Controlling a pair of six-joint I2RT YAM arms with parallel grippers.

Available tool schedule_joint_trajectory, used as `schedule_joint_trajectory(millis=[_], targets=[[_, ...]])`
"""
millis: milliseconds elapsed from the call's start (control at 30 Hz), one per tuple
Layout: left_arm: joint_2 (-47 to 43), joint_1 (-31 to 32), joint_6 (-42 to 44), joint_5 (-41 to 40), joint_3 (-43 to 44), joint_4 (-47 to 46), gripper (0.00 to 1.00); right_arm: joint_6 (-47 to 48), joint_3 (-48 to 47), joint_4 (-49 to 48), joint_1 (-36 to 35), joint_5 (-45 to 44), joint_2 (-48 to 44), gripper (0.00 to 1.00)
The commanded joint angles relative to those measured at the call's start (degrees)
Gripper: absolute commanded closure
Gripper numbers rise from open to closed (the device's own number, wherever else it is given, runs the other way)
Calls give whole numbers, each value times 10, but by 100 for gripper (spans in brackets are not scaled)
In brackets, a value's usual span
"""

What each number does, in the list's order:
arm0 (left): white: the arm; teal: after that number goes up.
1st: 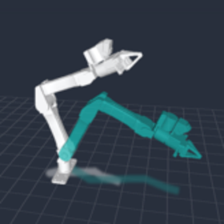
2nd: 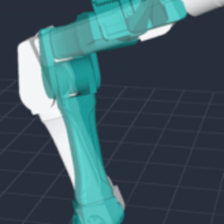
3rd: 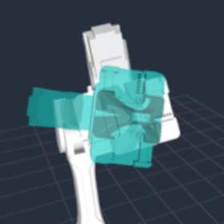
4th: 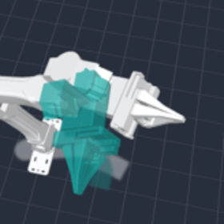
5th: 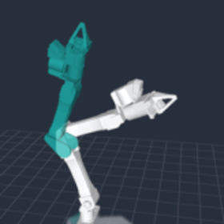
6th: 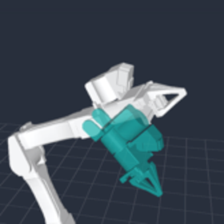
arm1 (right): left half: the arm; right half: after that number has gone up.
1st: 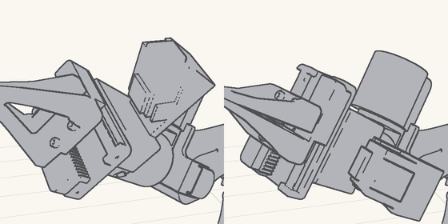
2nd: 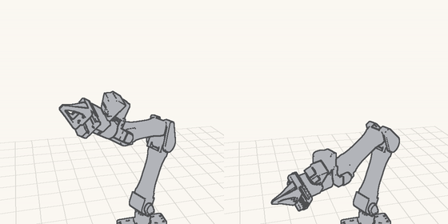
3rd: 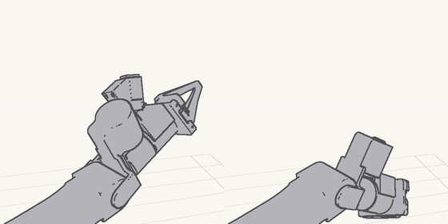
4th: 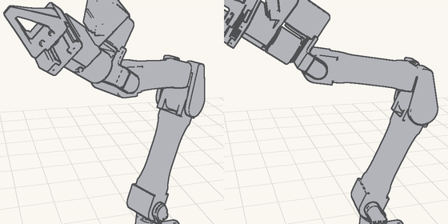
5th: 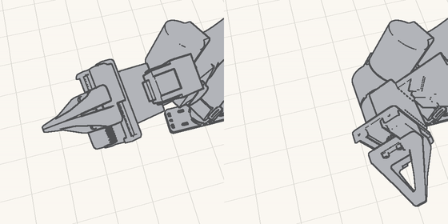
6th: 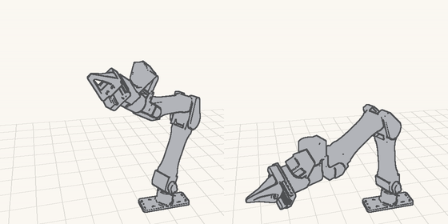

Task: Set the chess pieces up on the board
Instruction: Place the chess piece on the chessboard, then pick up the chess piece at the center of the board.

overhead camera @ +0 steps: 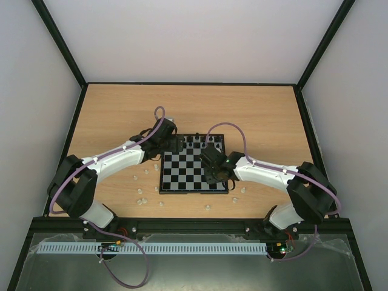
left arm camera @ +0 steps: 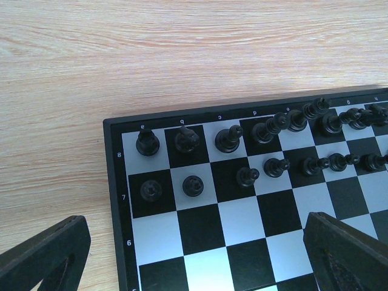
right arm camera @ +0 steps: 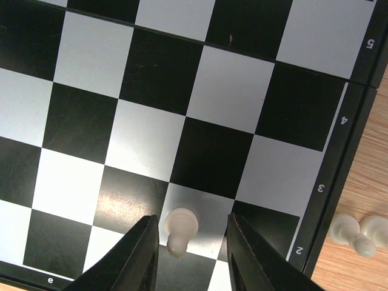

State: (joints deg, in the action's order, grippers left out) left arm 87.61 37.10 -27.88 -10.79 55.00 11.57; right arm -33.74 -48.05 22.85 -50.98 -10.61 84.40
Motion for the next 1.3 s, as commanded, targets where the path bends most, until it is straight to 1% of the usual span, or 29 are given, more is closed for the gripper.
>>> schedule_joint_trajectory(millis=[0, 100, 200, 333, 567, 667, 1100, 1167, 1267], targets=[[-2, 2, -2, -11, 4, 8, 0, -4, -11, 27, -3, -8, -4, 67], [-3, 2, -2, -12, 5, 8, 1, -13, -13, 46, -3, -42, -15, 65], [-4, 2, -2, -12, 3, 8, 0, -23, -10, 68, 1, -74, -32, 64], [-5, 2, -1, -9, 4, 8, 1, -41, 16, 67, 23, -75, -62, 65], [-9, 2, -1, -5, 2, 7, 0, -44, 54, 58, 64, -62, -97, 66], [-8, 2, -2, -4, 1, 7, 1, -45, 54, 59, 73, -61, -89, 70], [-11, 2, -2, 0, 0, 6, 1, -45, 59, 53, 92, -66, -46, 71], [-12, 2, -1, 0, 0, 6, 1, -45, 59, 51, 94, -66, -41, 73], [-13, 2, -1, 0, 0, 6, 1, -44, 59, 50, 98, -64, -39, 74]])
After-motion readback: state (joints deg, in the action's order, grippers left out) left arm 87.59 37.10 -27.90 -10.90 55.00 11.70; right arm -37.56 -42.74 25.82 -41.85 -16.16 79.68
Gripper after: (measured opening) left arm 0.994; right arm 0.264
